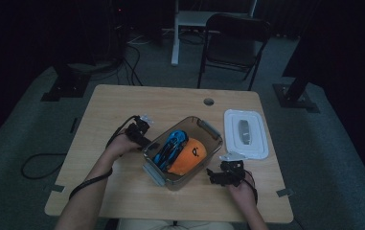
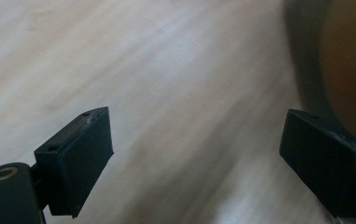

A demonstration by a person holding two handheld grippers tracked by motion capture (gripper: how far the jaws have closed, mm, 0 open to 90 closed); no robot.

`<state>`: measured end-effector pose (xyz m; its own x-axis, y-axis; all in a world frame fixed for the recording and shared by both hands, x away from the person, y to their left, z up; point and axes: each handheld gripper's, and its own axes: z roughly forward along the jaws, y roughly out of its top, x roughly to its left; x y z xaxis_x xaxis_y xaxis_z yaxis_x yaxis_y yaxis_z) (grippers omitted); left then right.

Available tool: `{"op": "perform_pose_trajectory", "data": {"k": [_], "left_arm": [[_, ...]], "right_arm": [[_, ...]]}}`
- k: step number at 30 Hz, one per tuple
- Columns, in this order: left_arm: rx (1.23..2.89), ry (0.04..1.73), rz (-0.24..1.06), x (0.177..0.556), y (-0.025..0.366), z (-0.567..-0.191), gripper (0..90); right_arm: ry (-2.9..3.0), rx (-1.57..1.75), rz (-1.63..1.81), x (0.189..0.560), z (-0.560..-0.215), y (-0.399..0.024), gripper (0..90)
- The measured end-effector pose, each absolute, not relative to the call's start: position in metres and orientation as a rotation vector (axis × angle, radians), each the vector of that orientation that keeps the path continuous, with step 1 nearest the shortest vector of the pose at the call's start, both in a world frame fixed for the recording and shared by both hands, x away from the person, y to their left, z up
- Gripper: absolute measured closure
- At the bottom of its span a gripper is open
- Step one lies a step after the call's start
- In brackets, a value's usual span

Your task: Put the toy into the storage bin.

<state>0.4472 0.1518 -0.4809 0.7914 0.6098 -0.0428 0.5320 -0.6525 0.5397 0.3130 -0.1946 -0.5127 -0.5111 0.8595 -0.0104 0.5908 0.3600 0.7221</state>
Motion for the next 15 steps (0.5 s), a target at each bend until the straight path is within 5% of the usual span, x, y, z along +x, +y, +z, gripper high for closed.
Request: {"op": "perform_pose_trajectory", "data": {"k": [15], "left_arm": [[2.443,0.817,0.225,0.418,0.153,-0.478,10.5]], "right_arm": [[2.195,1.270,0.963,0.316,-0.510,-0.187,13.2]]}}
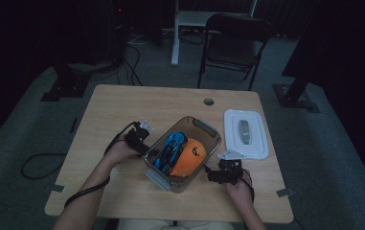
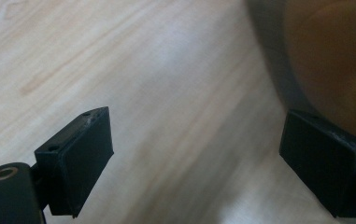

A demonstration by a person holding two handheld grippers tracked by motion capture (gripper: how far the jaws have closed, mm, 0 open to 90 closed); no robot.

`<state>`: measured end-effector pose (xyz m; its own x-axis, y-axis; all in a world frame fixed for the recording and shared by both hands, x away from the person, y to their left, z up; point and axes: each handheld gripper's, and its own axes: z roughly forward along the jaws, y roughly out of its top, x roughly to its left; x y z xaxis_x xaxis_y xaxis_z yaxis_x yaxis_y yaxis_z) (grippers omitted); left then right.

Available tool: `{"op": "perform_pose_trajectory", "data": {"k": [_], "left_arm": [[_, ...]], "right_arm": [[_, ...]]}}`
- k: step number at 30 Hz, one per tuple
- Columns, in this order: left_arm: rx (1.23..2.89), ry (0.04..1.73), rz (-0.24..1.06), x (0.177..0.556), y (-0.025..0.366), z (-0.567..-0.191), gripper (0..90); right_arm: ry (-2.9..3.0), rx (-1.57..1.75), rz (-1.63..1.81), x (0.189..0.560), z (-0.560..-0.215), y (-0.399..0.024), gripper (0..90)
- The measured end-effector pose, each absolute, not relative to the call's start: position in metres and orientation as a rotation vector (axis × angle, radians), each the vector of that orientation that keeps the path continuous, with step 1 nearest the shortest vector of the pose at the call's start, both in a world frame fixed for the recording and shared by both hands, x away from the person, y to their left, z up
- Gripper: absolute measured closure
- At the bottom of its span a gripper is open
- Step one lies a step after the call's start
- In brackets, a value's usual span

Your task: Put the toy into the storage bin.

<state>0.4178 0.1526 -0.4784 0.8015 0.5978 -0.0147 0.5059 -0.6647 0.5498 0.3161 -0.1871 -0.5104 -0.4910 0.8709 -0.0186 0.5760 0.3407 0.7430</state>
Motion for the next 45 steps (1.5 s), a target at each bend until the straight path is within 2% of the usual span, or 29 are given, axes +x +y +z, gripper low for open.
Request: {"op": "perform_pose_trajectory", "data": {"k": [8,21,45], "left_arm": [[2.446,0.783,0.216,0.393,0.153,-0.478,10.4],[2.420,0.796,0.288,0.367,0.157,-0.480,10.5],[2.454,0.691,0.218,0.338,0.121,-0.491,10.2]], "right_arm": [[2.211,1.246,0.958,0.321,-0.511,-0.180,14.1],[2.230,1.231,0.991,0.334,-0.513,-0.177,15.0],[2.257,1.188,1.042,0.361,-0.514,-0.198,22.3]]}}
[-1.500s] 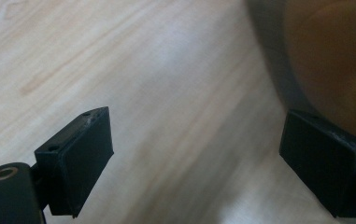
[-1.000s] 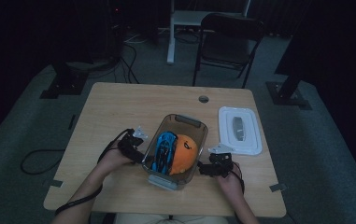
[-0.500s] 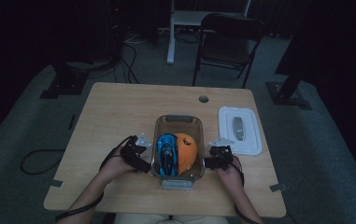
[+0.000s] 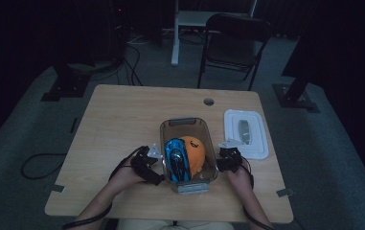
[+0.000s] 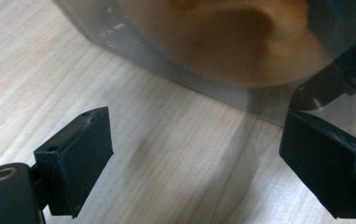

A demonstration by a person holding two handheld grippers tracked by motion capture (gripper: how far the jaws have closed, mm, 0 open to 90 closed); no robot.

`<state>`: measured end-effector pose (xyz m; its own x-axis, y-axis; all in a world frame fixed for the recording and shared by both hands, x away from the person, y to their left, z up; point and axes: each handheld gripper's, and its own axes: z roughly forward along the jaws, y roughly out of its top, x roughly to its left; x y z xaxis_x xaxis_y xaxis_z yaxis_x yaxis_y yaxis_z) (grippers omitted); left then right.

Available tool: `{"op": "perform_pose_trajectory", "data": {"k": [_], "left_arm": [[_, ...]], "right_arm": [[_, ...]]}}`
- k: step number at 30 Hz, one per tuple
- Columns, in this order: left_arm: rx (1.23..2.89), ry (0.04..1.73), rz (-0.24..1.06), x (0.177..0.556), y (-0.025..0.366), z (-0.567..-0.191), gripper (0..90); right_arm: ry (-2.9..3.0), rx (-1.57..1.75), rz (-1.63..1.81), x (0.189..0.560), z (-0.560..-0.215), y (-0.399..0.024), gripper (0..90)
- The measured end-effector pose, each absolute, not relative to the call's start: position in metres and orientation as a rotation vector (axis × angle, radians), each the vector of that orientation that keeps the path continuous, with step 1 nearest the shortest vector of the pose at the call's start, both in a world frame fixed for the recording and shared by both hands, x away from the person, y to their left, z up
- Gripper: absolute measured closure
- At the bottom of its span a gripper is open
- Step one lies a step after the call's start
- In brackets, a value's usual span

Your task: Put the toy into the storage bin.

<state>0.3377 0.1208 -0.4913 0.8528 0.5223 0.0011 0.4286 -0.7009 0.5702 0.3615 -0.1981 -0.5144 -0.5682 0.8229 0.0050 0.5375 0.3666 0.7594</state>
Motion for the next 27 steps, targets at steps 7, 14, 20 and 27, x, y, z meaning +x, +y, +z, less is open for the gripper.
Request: {"op": "perform_pose_trajectory", "data": {"k": [7,14,20,27], "left_arm": [[2.472,0.687,0.212,0.334,0.122,-0.492,10.0],[2.468,0.683,0.202,0.330,0.123,-0.492,10.0],[2.444,0.702,0.190,0.333,0.127,-0.495,10.0],[2.431,0.709,0.191,0.333,0.131,-0.498,10.0]], "right_arm": [[2.276,1.159,1.092,0.369,-0.515,-0.193,24.3],[2.324,1.119,1.104,0.377,-0.515,-0.189,24.8],[2.286,1.149,1.030,0.374,-0.510,-0.193,16.7],[2.203,1.204,1.075,0.368,-0.496,-0.208,13.5]]}}
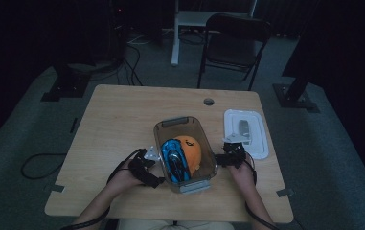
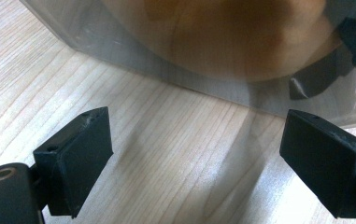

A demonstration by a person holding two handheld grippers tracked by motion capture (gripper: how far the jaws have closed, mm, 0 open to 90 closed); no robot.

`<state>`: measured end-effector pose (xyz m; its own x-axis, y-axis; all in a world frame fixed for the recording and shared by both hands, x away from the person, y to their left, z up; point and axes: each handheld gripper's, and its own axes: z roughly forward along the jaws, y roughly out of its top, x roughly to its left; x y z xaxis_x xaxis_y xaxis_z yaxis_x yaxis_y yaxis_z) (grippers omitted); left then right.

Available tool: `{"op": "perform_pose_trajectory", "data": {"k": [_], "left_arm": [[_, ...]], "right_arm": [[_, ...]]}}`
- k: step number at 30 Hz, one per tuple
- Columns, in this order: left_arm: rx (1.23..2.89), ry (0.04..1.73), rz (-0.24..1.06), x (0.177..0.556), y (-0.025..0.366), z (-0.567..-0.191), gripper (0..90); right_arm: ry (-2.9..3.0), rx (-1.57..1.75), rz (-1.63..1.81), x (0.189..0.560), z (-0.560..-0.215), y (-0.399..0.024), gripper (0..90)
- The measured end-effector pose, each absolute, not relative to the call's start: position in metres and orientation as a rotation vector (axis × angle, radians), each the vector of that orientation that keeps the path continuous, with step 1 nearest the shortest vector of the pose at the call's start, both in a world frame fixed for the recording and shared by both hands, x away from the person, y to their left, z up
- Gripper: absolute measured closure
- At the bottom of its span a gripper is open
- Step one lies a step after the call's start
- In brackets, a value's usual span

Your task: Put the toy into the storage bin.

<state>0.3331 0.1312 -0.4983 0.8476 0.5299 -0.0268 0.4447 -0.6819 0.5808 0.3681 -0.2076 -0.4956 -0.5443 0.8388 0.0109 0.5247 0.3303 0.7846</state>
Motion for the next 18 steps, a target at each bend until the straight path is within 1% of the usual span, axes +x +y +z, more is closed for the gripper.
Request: {"op": "perform_pose_trajectory", "data": {"k": [3,6,11,14,18], "left_arm": [[2.421,0.715,0.188,0.332,0.134,-0.500,10.0],[2.419,0.725,0.191,0.331,0.138,-0.502,10.0],[2.411,0.751,0.197,0.331,0.145,-0.502,10.0],[2.400,0.763,0.203,0.331,0.149,-0.503,10.0],[2.390,0.779,0.210,0.331,0.154,-0.505,10.0]], "right_arm": [[2.195,1.226,1.027,0.368,-0.492,-0.215,10.8],[2.165,1.274,1.061,0.368,-0.490,-0.225,10.9],[2.123,1.328,1.019,0.369,-0.489,-0.238,10.9],[2.085,1.358,0.999,0.370,-0.488,-0.247,13.6],[2.030,1.406,0.983,0.374,-0.486,-0.260,14.9]]}}
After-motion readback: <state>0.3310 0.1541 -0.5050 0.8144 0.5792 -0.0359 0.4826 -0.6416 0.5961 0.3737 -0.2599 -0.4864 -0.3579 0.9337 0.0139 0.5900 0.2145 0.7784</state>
